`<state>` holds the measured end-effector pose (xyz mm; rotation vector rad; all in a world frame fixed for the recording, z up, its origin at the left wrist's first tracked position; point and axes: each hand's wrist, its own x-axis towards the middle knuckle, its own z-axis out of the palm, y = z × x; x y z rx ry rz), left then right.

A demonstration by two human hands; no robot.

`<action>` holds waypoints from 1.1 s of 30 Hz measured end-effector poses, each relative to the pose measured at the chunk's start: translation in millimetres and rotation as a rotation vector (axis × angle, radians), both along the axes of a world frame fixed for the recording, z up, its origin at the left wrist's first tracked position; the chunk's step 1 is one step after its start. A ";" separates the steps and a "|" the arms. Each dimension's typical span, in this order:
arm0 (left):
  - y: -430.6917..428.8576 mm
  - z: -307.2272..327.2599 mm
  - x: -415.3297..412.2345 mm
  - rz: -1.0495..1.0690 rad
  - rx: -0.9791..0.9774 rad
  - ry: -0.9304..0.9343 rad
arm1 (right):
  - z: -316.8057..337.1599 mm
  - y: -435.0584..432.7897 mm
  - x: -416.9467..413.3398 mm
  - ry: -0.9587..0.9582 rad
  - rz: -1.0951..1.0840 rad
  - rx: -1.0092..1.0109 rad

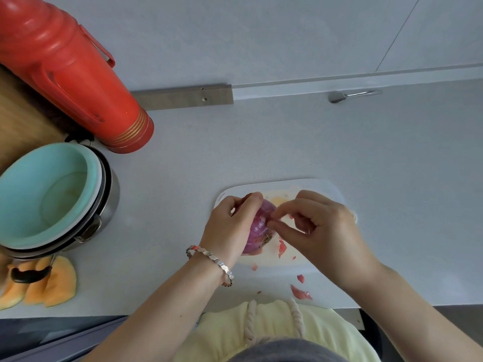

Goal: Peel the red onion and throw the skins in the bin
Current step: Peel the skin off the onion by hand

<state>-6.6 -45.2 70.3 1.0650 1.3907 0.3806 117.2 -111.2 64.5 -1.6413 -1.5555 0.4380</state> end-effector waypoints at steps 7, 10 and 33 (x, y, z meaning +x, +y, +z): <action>1.6 0.4 0.4 -0.035 0.156 0.024 | 0.7 1.2 2.6 0.022 0.028 -0.041; 1.7 -1.0 -1.2 -0.077 0.211 0.059 | -0.9 1.7 4.3 0.044 0.033 -0.042; 4.3 -3.7 -0.7 0.017 0.013 -0.001 | -13.7 -1.1 5.8 0.296 0.036 -0.075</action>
